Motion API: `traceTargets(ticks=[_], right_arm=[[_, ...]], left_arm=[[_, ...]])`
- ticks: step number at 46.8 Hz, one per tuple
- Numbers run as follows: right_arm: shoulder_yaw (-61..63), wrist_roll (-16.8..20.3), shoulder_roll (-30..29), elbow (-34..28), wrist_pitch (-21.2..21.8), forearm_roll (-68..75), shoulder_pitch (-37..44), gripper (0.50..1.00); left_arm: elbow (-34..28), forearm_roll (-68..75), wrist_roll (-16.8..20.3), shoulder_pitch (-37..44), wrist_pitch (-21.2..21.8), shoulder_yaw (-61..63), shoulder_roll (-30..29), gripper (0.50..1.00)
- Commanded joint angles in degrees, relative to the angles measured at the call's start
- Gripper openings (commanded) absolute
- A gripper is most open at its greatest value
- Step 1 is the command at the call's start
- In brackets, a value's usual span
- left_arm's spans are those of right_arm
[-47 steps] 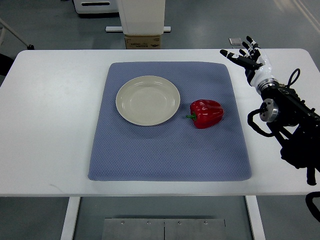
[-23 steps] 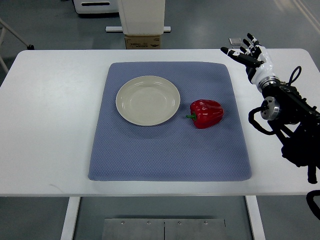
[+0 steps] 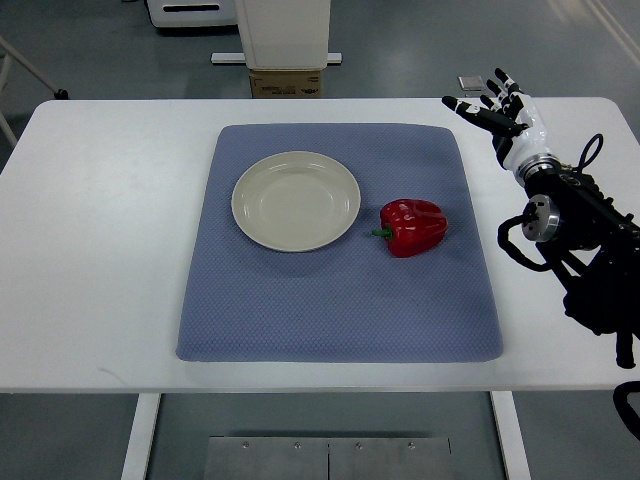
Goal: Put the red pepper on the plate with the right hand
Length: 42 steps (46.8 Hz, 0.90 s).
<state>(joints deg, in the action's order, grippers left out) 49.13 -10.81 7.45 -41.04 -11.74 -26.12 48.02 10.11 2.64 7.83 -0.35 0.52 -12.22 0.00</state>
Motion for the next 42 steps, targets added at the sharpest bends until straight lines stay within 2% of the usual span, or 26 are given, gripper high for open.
traceTargets(ticks=[1, 25, 37, 42], right_arm=[[0.0, 0.1, -0.1, 0.0, 0.2, 0.0, 0.1, 1.000], [0.6, -0.1, -0.2, -0.1, 1.8, 0.5, -0.1, 1.000], [0.5, -4.8, -0.3, 0.2, 1.8, 1.2, -0.6, 1.000], [0.4, -5.3, -0.4, 0.3, 1.8, 1.2, -0.7, 1.000]], left_arm=[[0.0, 0.0, 0.0, 0.0, 0.0, 0.0, 0.0, 1.000], [0.0, 0.0, 0.0, 0.0, 0.0, 0.0, 0.0, 1.000], [0.0, 0.0, 0.0, 0.0, 0.0, 0.0, 0.0, 1.000], [0.0, 0.0, 0.0, -0.1, 0.0, 0.0, 0.0, 1.000]])
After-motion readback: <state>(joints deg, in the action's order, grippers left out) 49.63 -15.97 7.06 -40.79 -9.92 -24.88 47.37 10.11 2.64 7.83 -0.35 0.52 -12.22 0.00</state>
